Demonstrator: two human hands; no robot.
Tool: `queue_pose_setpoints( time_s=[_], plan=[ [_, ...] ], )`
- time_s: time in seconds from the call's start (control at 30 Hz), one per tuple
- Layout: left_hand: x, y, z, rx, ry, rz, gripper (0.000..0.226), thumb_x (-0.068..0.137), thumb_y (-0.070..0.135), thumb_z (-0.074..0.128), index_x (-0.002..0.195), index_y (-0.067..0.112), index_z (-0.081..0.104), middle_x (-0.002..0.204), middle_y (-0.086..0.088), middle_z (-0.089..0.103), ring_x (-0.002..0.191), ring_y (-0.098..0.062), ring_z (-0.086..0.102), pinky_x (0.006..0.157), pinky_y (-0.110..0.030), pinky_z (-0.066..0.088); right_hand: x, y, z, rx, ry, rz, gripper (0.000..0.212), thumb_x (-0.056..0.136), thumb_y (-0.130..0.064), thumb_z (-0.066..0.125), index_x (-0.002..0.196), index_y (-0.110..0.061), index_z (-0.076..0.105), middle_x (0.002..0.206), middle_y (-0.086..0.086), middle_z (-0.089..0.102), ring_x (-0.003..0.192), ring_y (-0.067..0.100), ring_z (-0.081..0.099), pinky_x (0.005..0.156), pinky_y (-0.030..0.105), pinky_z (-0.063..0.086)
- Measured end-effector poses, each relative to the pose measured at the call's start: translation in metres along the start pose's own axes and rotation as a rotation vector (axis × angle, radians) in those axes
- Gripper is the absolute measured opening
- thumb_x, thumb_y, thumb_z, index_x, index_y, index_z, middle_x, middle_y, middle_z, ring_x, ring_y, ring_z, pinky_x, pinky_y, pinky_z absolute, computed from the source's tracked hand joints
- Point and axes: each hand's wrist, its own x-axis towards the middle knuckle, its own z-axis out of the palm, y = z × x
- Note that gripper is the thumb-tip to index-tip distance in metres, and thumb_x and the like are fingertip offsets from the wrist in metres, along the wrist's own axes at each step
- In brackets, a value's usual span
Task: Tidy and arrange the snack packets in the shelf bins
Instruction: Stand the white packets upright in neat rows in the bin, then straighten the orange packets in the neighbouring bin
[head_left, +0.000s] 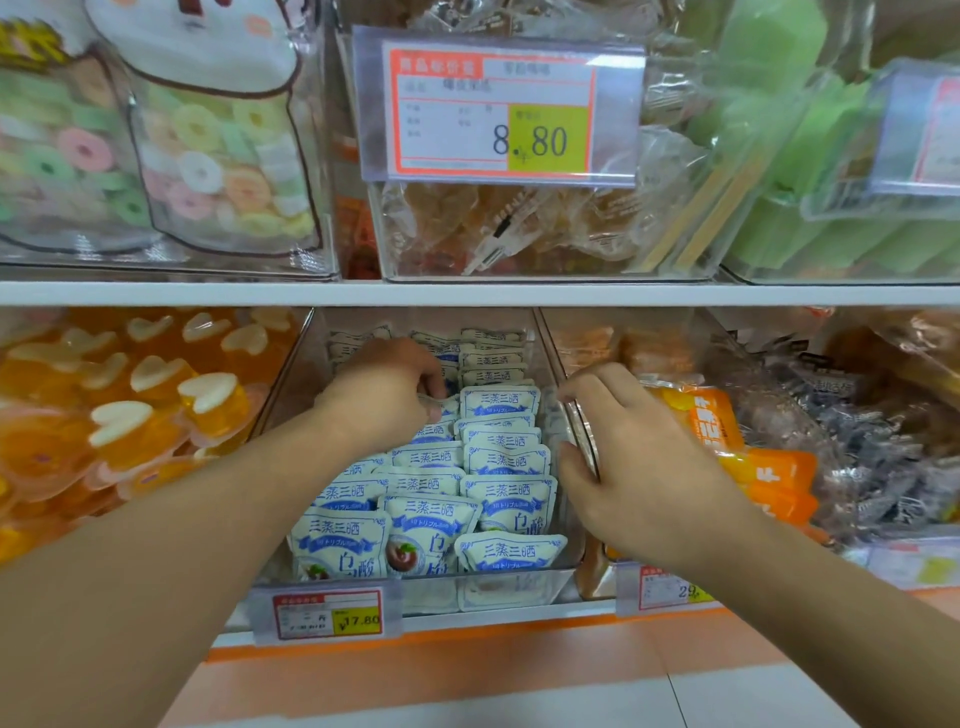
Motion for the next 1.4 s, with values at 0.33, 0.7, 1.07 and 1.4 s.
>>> queue_pose_setpoints(
  time_s=[0.33, 0.7, 1.07, 1.4],
  plan=[
    [-0.005, -0.009, 0.017, -0.055, 0.237, 0.072, 0.007, 0.089, 0.009, 0.075, 0.093, 0.015, 0.075, 0.084, -0.001, 0.07, 0.077, -0.021, 0.062, 0.065, -0.024, 0.042, 0.0, 0.0, -0.001, -0.004, -0.009, 0.005, 0.039, 0.095, -0.031, 0.06, 0.131, -0.02, 0.054, 0.127, -0.003, 0.051, 0.114, 0.023, 0.057, 0.097, 0.04, 0.052],
    [-0.02, -0.016, -0.002, -0.002, 0.083, 0.097, 0.04, 0.097, 0.027, 0.067, 0.137, 0.026, 0.062, 0.143, 0.001, 0.058, 0.122, -0.021, 0.06, 0.1, -0.026, 0.045, -0.002, -0.003, -0.003, -0.005, -0.034, 0.012, 0.04, 0.096, -0.033, 0.06, 0.134, -0.02, 0.055, 0.128, -0.002, 0.052, 0.117, 0.025, 0.057, 0.101, 0.042, 0.051],
    [-0.089, -0.016, 0.0, -0.058, -0.095, 0.199, 0.039, 0.103, 0.051, 0.047, 0.133, 0.033, 0.063, 0.135, 0.021, 0.059, 0.123, -0.001, 0.054, 0.105, -0.025, 0.043, -0.011, 0.0, -0.014, -0.007, -0.116, -0.042, 0.062, 0.094, -0.059, 0.052, 0.147, -0.026, 0.049, 0.15, -0.007, 0.042, 0.145, 0.019, 0.036, 0.12, 0.042, 0.037],
    [-0.11, -0.018, -0.009, 0.136, -0.104, 0.246, 0.039, 0.099, 0.041, 0.062, 0.138, 0.045, 0.056, 0.139, 0.024, 0.058, 0.131, -0.003, 0.05, 0.11, -0.029, 0.044, -0.013, -0.031, 0.006, -0.274, -0.232, -0.236, 0.016, 0.083, -0.016, 0.073, 0.088, -0.031, 0.068, 0.083, -0.001, 0.067, 0.113, 0.023, 0.054, 0.114, 0.042, 0.027]
  ],
)
